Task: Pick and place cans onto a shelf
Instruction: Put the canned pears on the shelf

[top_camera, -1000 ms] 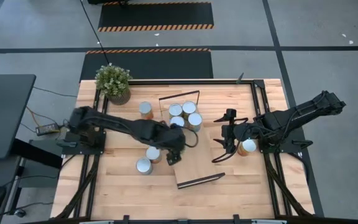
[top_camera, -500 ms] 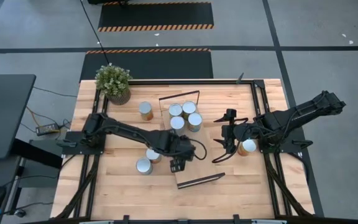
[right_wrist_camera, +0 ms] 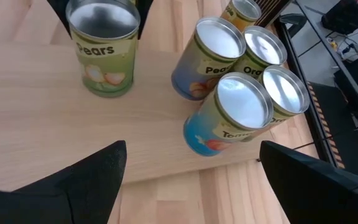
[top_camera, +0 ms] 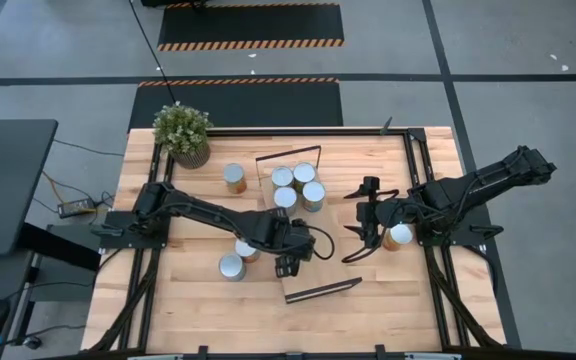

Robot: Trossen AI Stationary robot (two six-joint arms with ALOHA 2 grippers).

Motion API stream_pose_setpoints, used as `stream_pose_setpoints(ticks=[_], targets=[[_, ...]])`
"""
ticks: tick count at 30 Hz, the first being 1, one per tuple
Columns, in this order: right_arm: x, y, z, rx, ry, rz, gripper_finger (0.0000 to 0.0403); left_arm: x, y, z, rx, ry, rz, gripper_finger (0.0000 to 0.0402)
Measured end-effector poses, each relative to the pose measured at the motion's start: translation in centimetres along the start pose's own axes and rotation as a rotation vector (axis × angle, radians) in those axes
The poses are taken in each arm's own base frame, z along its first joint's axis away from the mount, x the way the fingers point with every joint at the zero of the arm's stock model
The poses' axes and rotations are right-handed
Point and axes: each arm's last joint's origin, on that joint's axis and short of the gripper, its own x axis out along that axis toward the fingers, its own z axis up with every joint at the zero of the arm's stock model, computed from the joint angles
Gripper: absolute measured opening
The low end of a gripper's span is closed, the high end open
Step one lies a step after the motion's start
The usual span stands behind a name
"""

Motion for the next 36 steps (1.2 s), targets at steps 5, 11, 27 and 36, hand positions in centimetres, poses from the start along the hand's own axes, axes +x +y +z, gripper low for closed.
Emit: stream_pose_setpoints(ticks=[5,11,27,36], targets=[[0.0,0.2,-0.2,0.006,0.015,0.046,0.0377,0.1,0.2,0.1,0.0,-0.004,0.005,0.0316],[-0.4,0.9,-1.0,0.036,0.089,0.117,0.0377,0.0,0.3,0.1,0.024,-0.009,0.004,0.0316],[-1.4,1.1,-4.3,0.25,0.478,0.179,0.0378,0.0,0.5,0.2,0.012,-0.016,0.024,0.0317],[-1.4,1.1,-4.3,0.241,0.47,0.189,0.0378,0.0,0.5,0.2,0.014,-0.019,0.029,0.038]])
